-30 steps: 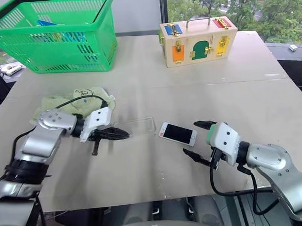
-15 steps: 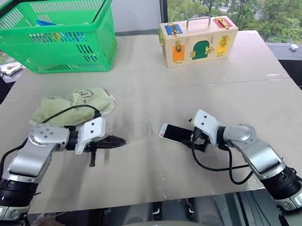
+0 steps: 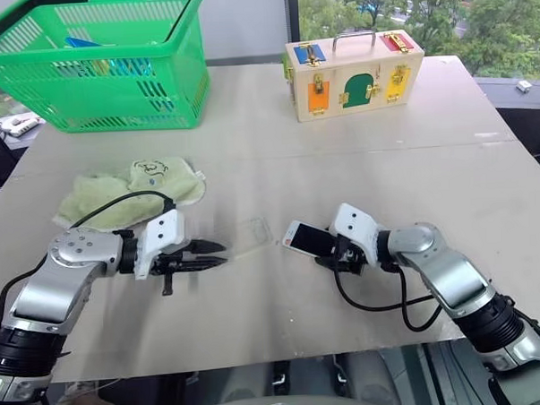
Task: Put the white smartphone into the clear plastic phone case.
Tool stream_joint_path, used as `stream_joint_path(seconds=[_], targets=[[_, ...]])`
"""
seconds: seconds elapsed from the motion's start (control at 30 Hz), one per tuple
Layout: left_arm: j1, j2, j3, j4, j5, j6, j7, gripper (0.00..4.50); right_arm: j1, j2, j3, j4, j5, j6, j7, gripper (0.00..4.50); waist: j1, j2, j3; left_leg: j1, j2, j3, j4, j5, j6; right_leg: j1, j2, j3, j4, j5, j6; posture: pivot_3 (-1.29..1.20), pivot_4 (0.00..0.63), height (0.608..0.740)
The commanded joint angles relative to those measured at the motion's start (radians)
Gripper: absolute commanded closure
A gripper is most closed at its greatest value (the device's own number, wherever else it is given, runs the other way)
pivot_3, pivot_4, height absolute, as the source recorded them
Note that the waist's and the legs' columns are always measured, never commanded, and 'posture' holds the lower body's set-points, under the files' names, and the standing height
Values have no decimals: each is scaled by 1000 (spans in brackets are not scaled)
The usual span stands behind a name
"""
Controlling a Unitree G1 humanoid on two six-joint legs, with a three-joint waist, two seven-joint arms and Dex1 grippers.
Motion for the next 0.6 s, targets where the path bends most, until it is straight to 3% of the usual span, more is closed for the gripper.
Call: stream_joint_path(seconds=[0.03, 0.07, 0.27, 0.6], targets=[[-3, -5, 75, -36, -84, 40, 16, 1798, 22, -19, 28, 27, -30, 21, 15, 1565, 0, 0, 0, 0, 0, 0, 0, 0, 0, 0, 0, 0, 0, 0, 0, 0, 150, 740], [10, -14, 104, -51, -123, 57, 21, 1360, 20, -21, 27, 20, -29, 34, 14, 1565, 0, 0, 0, 0, 0, 0, 0, 0, 0, 0, 0, 0, 0, 0, 0, 0, 150, 740], [98, 8, 194, -158, -236, 138, 24, 1360, -33, -76, 95, -38, -90, 151, 12, 1565, 4, 0, 0, 0, 0, 0, 0, 0, 0, 0, -1, 0, -1, 0, 0, 0, 150, 740], [148, 2, 201, -238, -276, 145, 45, 1360, -120, -87, 169, -47, -77, 324, 42, 1565, 6, 1, -1, 0, -2, -1, 0, 0, 0, 0, -4, -2, -2, 0, -1, 0, 150, 740]])
